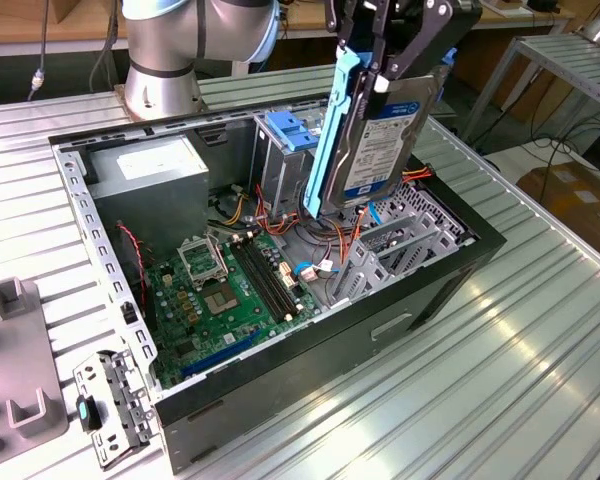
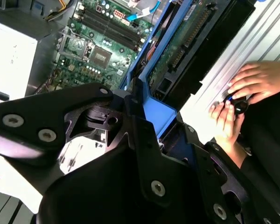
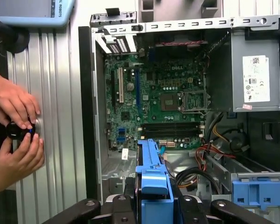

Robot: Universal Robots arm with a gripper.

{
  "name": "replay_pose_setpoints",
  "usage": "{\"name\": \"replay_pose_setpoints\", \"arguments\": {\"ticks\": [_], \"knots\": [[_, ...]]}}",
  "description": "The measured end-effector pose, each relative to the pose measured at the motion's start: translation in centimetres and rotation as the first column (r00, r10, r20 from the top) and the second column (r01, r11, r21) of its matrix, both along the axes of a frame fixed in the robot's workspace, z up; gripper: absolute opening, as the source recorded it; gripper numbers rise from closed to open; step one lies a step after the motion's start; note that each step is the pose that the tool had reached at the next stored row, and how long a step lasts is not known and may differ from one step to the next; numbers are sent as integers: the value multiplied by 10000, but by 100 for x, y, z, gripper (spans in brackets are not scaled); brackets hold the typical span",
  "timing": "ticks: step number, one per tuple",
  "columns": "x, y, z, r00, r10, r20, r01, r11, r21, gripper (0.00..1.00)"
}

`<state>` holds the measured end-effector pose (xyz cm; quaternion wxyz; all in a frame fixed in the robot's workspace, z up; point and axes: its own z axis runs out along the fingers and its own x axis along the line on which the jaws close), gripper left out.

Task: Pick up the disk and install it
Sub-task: 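Insert the disk into the insertion slot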

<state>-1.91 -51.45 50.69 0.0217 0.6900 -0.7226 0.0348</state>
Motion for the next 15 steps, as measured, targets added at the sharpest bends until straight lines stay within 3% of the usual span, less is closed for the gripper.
{"name": "replay_pose_setpoints", "arguments": {"ticks": [4, 5, 7, 11, 15], "knots": [[117, -27, -8, 10000, -1, 0, 1, 10000, 1, 37], [132, -44, -10, 10000, -1, 0, 1, 10000, 0, 37], [190, -127, -23, 10000, -1, 0, 1, 10000, 1, 37], [252, -186, -37, 10000, -1, 0, 1, 10000, 1, 37], [372, -223, -59, 10000, -1, 0, 1, 10000, -11, 37]]}}
